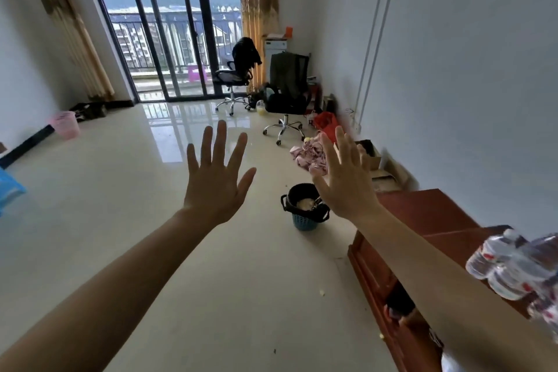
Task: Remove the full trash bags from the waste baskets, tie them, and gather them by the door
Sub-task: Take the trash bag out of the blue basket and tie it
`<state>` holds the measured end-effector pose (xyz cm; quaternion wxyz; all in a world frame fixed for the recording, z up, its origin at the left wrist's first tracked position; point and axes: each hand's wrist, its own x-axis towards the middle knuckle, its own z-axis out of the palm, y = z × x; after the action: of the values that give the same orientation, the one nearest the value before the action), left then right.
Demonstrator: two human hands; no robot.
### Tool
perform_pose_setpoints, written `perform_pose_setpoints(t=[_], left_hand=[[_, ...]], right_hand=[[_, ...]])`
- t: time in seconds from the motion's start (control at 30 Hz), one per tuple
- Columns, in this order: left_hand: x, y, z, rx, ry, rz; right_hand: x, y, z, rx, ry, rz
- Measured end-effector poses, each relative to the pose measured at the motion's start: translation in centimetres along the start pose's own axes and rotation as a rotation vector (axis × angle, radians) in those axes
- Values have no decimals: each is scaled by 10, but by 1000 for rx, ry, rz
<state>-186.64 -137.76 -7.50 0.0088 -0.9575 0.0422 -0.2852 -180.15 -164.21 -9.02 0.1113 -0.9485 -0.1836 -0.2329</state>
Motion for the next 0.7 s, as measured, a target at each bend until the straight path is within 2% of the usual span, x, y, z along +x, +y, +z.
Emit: perform_pose_setpoints(t=[0.27, 0.57, 0.7], left_hand=[[184, -18, 127, -60, -61, 141], [415, -21, 297, 10, -84, 262], [505, -25, 347, 46, -124, 303]], right_hand=[[142, 73, 75, -48, 17, 119], [325, 211, 199, -116, 35, 210], [409, 259, 237, -109, -22, 287]])
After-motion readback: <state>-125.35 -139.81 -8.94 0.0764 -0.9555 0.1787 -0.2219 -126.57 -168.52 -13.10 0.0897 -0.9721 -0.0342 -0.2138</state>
